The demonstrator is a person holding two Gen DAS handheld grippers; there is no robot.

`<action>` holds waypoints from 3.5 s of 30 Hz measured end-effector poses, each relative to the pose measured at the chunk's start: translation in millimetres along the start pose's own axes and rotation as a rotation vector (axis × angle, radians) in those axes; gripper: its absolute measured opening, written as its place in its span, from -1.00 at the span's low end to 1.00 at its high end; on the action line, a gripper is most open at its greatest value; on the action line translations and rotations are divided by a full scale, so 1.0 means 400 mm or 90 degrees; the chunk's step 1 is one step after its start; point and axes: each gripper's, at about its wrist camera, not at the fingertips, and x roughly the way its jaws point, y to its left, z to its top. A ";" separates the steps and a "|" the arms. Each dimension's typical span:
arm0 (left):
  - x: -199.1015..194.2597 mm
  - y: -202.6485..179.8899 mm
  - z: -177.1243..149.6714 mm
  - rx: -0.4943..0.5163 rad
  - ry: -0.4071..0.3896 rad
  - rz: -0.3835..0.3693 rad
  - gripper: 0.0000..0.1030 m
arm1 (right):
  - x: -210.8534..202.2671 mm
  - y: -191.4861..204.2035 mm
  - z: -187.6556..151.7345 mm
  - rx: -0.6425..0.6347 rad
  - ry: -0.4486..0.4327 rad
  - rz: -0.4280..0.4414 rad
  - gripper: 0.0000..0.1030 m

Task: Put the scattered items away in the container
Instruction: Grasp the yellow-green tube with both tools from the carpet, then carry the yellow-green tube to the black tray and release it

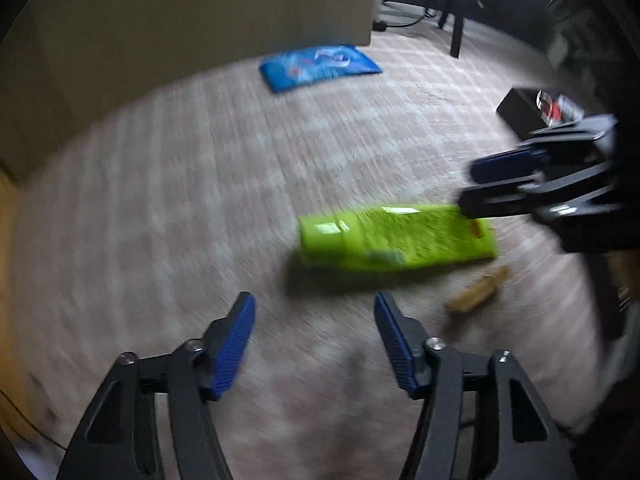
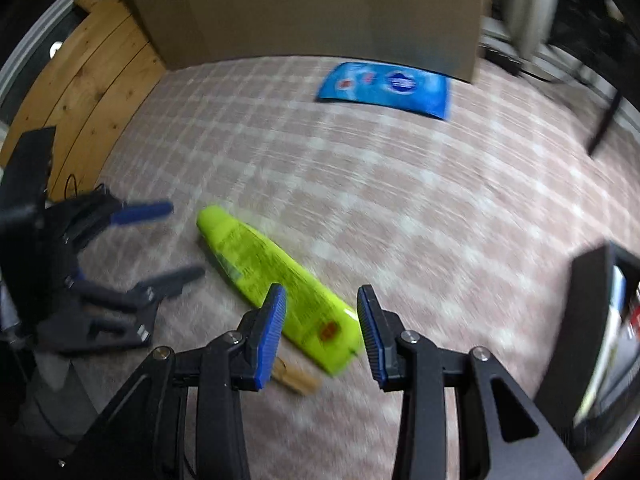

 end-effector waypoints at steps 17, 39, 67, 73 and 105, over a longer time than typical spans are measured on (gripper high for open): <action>0.033 -0.058 0.042 -0.081 -0.061 -0.091 -0.30 | 0.095 -0.002 0.070 -0.056 0.060 0.083 -0.56; 0.061 -0.048 0.148 -0.099 -0.090 -0.138 -0.60 | 0.087 -0.141 0.097 0.089 0.045 0.175 -0.69; -0.105 -0.435 0.323 0.130 -0.145 -0.213 -0.64 | -0.271 -0.314 -0.066 0.217 -0.128 0.085 -0.69; -0.119 -0.610 0.375 0.200 -0.143 -0.266 -0.64 | -0.399 -0.415 -0.165 0.287 -0.171 0.030 -0.69; -0.237 -0.519 0.298 0.190 -0.178 -0.107 -0.26 | -0.523 -0.357 -0.268 0.273 -0.246 -0.172 -0.03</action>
